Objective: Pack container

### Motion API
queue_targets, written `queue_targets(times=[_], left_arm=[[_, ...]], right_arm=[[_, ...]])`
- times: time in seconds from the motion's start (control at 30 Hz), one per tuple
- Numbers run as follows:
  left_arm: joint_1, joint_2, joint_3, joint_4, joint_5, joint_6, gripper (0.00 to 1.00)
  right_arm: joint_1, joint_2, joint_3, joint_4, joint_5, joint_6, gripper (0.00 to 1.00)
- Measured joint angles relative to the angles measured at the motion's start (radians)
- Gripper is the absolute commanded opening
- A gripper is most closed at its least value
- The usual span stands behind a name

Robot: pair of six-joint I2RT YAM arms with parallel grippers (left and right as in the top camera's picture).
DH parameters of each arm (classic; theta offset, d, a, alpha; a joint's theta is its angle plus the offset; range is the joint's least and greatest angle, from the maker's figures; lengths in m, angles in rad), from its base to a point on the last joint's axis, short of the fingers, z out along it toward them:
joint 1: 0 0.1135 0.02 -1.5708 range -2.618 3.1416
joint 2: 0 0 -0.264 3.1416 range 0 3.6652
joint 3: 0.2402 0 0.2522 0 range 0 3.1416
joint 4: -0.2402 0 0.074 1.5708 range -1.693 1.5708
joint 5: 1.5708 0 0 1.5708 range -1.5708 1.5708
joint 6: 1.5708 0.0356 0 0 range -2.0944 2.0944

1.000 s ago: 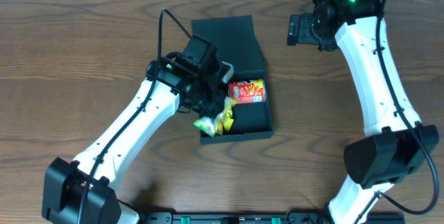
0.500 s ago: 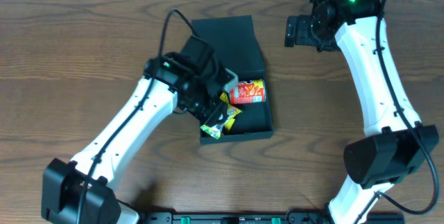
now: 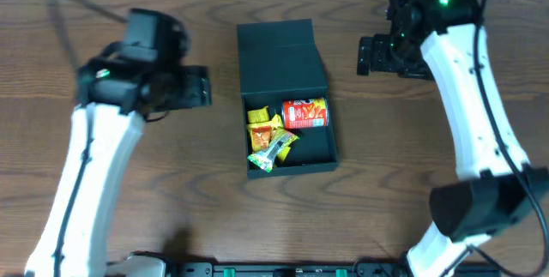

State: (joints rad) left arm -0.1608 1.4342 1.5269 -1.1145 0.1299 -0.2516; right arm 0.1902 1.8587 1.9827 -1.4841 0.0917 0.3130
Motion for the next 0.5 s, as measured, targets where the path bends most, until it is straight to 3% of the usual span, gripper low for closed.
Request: queue_targets(times=[0.13,0.27,0.5], left_arm=[[0.075,-0.091,0.002,-0.036,-0.141,-0.174,0.95],[0.109,-0.146,0.008,-0.042,-0.285,-0.307,0.95],[0.111,-0.138,0.009,-0.041,-0.377,-0.381,0.95]], right_arm=[[0.008,-0.166,-0.124,0.02,-0.056,0.092,0.98],[0.053,-0.347,-0.344,0.111,-0.099,0.287,0.99],[0.311,-0.367,-0.492,0.205,-0.175,0.548,0.99]])
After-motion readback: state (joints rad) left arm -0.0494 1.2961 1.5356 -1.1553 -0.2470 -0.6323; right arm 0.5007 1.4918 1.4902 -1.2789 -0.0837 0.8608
